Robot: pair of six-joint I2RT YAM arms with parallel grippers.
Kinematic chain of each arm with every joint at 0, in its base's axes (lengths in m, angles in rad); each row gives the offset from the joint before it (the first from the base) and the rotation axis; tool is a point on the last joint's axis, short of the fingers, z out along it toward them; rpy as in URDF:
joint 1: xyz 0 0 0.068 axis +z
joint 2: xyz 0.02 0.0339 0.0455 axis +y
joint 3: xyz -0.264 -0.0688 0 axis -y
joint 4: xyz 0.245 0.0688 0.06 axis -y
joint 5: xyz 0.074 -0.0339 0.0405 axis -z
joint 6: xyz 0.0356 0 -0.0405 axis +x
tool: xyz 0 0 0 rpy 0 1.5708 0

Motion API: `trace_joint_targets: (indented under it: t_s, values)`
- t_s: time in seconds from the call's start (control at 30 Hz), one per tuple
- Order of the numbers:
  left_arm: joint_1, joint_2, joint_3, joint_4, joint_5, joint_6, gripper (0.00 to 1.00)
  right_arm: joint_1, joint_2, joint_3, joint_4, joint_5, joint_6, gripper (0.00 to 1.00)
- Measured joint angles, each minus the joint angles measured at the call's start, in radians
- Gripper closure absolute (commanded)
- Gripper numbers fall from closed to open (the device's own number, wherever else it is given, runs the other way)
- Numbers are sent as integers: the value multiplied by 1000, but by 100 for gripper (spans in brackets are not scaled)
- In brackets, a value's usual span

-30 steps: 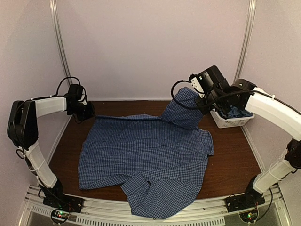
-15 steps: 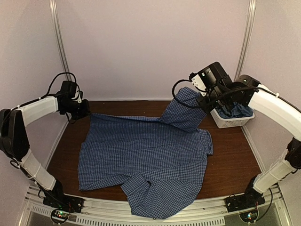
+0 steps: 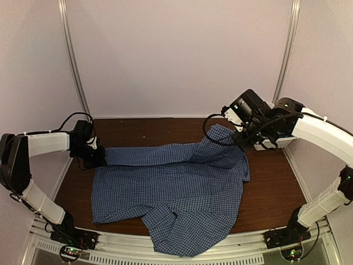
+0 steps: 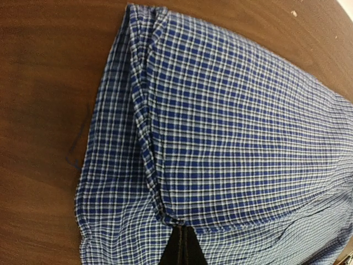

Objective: Fold and stack the mixed laundry pile
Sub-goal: Fold the flattened shirt at the center of the board, then adjust the 1/3-folded shirt at the center of the board.

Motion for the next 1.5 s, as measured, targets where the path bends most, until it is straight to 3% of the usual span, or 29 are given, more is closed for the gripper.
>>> trace_joint_targets:
  t_s: [0.37, 0.4, 0.53, 0.67, 0.87, 1.03, 1.27, 1.5]
  values:
    - [-10, 47, -60, 47, 16, 4, 98, 5, 92, -87, -13, -44, 40, 100]
    - [-10, 48, -60, 49, 16, 6, 94, 8, 104, -84, -14, -44, 40, 100]
    - [-11, 44, -58, 49, 17, 34, 63, 19, 136, -51, -21, -44, 36, 100]
    - [-11, 0, -42, 42, 15, 54, 45, 41, 139, 10, -17, -40, 18, 100]
    - [-14, -25, 66, 60, 22, 79, 42, 63, 197, 111, 15, -33, -37, 100]
    - [-24, 79, 193, 106, 20, 83, 42, 68, 270, 140, 56, -64, -69, 100]
    - [-23, 290, 325, 98, -79, 98, 40, 71, 288, 146, 110, -226, -104, 100]
    - [-10, 314, 326, 76, -140, 93, 37, 131, 366, 97, 177, -392, -115, 100]
